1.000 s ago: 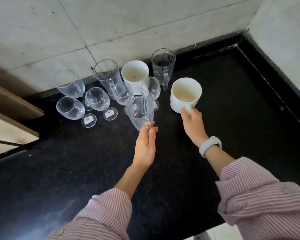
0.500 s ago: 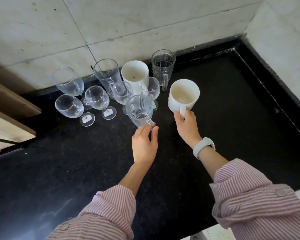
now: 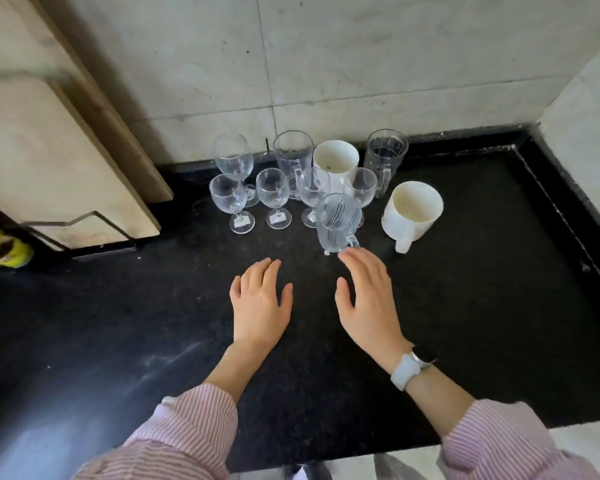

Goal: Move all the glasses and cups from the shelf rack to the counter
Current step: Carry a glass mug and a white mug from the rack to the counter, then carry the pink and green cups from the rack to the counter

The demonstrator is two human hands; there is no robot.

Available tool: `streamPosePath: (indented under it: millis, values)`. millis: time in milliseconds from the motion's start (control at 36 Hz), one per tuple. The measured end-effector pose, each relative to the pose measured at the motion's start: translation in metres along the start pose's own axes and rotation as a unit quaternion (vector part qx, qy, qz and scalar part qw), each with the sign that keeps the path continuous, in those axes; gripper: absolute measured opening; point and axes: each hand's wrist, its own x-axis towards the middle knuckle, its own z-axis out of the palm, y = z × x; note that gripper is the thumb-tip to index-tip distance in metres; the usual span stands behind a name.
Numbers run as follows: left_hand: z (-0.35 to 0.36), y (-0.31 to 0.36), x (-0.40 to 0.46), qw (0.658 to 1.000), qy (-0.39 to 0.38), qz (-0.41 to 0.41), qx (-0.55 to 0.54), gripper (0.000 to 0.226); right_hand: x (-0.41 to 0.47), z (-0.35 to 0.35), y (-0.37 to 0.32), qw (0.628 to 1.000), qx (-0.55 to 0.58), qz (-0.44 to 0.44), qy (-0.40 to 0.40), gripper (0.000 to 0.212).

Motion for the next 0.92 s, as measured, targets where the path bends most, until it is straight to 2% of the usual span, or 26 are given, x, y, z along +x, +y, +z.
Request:
streamPosePath:
  millis: [139, 250, 389, 528, 667, 917]
  values:
    - [-0.052, -0.054, -0.059, 0.996, 0.001, -0.067, 0.057, 0.041, -0.021, 0.039, -0.06, 0.986, -0.043, -0.079, -0.142, 0.044]
    - [-0.098, -0.102, -0.133, 0.982, 0.033, -0.168, 0.083, 0.039, -0.056, 0.071, -0.118, 0.959, -0.066, -0.157, -0.226, 0.046]
    - [-0.145, -0.146, -0.255, 0.951, 0.082, -0.28, 0.104, 0.04, -0.125, 0.101, -0.198, 0.919, -0.078, -0.251, -0.293, 0.046]
    - [-0.183, -0.166, -0.405, 0.905, 0.13, -0.384, 0.125, 0.042, -0.236, 0.12, -0.272, 0.867, -0.055, -0.362, -0.337, 0.044]
    - [-0.208, -0.169, -0.578, 0.833, 0.182, -0.504, 0.139, 0.043, -0.374, 0.132, -0.334, 0.793, -0.028, -0.456, -0.403, 0.042]
    - [-0.247, -0.14, -0.829, 0.64, 0.305, -0.693, 0.134, 0.039, -0.594, 0.128, -0.445, 0.601, 0.032, -0.628, -0.494, 0.039]
